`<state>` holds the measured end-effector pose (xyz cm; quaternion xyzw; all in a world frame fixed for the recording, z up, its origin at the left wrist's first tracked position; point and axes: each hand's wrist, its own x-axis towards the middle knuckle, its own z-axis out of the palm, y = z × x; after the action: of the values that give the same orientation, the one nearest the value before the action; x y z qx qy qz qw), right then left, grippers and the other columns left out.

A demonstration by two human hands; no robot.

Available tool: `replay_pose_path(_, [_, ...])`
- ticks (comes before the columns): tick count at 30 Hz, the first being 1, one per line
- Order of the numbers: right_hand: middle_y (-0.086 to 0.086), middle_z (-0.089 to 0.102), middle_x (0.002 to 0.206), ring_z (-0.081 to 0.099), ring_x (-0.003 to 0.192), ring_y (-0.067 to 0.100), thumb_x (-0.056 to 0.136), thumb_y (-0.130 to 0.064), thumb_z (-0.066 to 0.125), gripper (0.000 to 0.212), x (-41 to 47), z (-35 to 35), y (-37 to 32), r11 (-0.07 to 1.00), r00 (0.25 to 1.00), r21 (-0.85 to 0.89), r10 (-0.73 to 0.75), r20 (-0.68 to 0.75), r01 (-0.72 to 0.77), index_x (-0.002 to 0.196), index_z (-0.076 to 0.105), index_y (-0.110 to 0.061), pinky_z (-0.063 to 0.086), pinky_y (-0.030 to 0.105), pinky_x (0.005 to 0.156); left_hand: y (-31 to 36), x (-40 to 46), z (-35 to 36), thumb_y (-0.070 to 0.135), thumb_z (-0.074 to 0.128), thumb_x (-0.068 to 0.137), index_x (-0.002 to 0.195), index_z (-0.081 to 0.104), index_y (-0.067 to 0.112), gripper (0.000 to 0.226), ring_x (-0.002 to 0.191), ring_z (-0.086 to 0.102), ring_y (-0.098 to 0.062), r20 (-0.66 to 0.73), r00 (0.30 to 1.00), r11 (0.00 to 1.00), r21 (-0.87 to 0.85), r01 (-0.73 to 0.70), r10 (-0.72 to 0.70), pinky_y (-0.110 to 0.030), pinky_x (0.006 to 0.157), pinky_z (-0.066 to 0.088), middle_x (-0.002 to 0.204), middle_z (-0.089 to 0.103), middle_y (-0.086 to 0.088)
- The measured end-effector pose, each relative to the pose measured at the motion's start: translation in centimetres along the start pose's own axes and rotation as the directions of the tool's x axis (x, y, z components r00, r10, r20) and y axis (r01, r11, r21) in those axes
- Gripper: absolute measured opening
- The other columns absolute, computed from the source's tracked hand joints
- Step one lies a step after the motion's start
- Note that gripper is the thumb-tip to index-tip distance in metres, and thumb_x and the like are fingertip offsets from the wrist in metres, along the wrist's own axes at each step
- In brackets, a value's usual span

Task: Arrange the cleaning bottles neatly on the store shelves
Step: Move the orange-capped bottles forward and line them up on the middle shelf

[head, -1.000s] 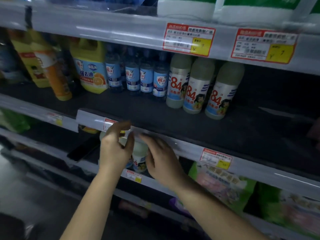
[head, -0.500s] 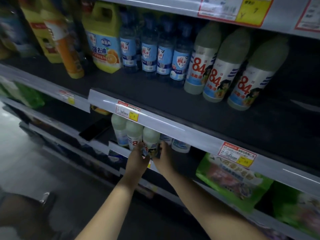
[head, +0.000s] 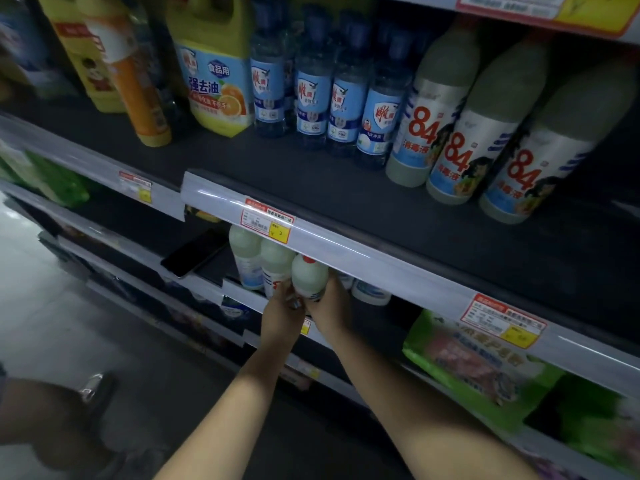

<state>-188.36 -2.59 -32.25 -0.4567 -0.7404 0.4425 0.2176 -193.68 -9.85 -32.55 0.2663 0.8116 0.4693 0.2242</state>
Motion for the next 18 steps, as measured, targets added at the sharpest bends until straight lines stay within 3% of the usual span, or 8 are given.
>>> replay_pose_path(5, [0.006, 0.059, 0.123, 0.052, 0.117, 0.016, 0.076, -0.008, 0.071, 0.052, -2.0, -0.2, -0.2, 0.996, 0.996, 0.038, -0.079, 0.031, 0.078, 0.124, 0.051, -0.012, 0.041, 0.019, 0.088, -0.5, -1.4, -0.4, -0.002, 0.055, 0.080, 0.104, 0.055, 0.014, 0.029, 0.088, 0.059, -0.016, -0.057, 0.998, 0.994, -0.102, 0.028, -0.034, -0.018, 0.063, 0.042, 0.089, 0.059, 0.007])
replay_pose_path(8, [0.003, 0.060, 0.123, 0.051, 0.115, 0.010, 0.076, -0.009, 0.072, 0.050, -3.2, -0.2, 0.0, 0.984, 0.984, 0.007, -0.181, -0.006, 0.181, 0.123, 0.054, -0.014, 0.046, 0.024, 0.094, -0.1, -2.5, -0.9, -0.001, 0.052, 0.083, 0.098, 0.052, 0.018, 0.024, 0.082, 0.057, -0.008, -0.084, 0.995, 0.989, -0.146, 0.035, -0.048, -0.009, 0.060, 0.037, 0.088, 0.059, 0.007])
replay_pose_path(11, [0.000, 0.061, 0.123, 0.050, 0.113, 0.004, 0.075, -0.011, 0.073, 0.050, -4.1, -0.7, 0.0, 0.967, 0.967, -0.040, -0.253, -0.015, 0.252, 0.122, 0.055, -0.017, 0.042, 0.017, 0.092, 0.1, -3.5, -1.8, 0.007, 0.054, 0.086, 0.095, 0.053, 0.020, 0.016, 0.078, 0.054, 0.006, -0.066, 0.998, 0.987, -0.159, 0.001, -0.011, -0.003, 0.056, 0.037, 0.085, 0.060, 0.014])
replay_pose_path(15, [0.004, 0.061, 0.123, 0.055, 0.116, 0.016, 0.072, -0.012, 0.075, 0.055, -5.2, -1.5, -0.2, 0.952, 0.955, -0.077, -0.297, -0.018, 0.295, 0.123, 0.055, -0.015, 0.048, 0.032, 0.095, 0.3, -4.6, -2.8, 0.009, 0.059, 0.085, 0.093, 0.057, 0.015, 0.010, 0.082, 0.058, 0.002, -0.070, 0.997, 0.983, -0.181, -0.037, 0.025, -0.001, 0.060, 0.039, 0.086, 0.063, 0.012])
replay_pose_path(18, [0.004, 0.062, 0.121, 0.055, 0.114, 0.016, 0.073, -0.011, 0.075, 0.054, -6.3, -2.4, -0.8, 0.949, 0.952, -0.075, -0.307, -0.013, 0.305, 0.122, 0.055, -0.016, 0.045, 0.024, 0.091, 0.9, -5.6, -3.3, 0.012, 0.064, 0.082, 0.095, 0.058, 0.013, 0.015, 0.084, 0.060, -0.008, -0.086, 0.996, 0.984, -0.179, -0.009, -0.007, -0.012, 0.065, 0.041, 0.087, 0.065, 0.006])
